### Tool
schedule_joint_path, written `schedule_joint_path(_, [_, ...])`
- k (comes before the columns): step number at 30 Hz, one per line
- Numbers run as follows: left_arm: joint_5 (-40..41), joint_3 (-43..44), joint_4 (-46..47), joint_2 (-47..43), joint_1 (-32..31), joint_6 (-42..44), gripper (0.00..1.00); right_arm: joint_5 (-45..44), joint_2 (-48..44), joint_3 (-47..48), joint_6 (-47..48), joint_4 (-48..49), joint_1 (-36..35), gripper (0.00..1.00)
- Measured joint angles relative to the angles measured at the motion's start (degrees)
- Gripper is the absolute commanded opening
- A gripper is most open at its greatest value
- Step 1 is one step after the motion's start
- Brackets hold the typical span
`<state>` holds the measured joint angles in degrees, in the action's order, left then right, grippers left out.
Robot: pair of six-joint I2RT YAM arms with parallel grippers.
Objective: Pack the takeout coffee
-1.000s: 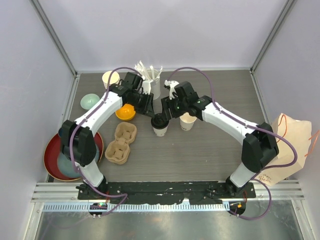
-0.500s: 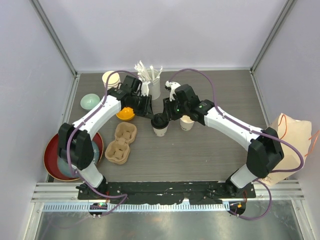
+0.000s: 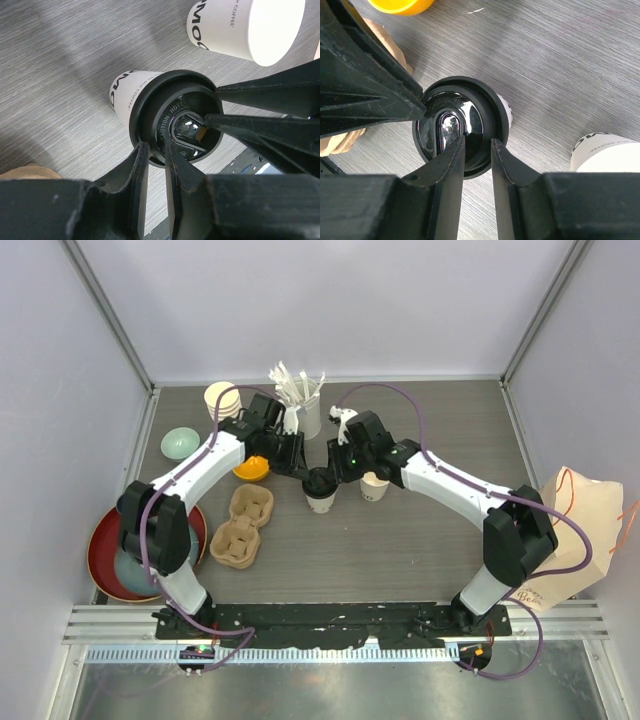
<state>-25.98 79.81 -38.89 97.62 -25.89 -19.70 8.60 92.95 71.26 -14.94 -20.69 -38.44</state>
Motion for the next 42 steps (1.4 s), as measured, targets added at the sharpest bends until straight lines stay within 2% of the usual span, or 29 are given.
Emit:
schedule_joint_path(14, [-1.2, -2.5, 2.2, -0.2, 0.1, -0.9, 0.23, -0.7, -1.0, -4.2, -2.0, 5.0, 0.8, 0.13])
schedule_joint_path(22, [-2.1, -3.9, 3.5, -0.7, 0.0, -0.7, 0.22, -1.0, -3.4, -9.0, -3.8, 10.3, 0.8, 0.08])
schedule_joint_path(36, [-3.3, -4.6, 4.7, -0.7, 0.0, 0.7, 0.22, -1.9, -5.6, -12.5, -5.4, 13.6, 0.9, 0.07])
schedule_joint_path(42, [-2.9, -3.4, 3.3, -0.7, -0.5, 1.7, 0.27, -2.0, -5.9, -12.3, -5.7, 13.2, 0.9, 0.2])
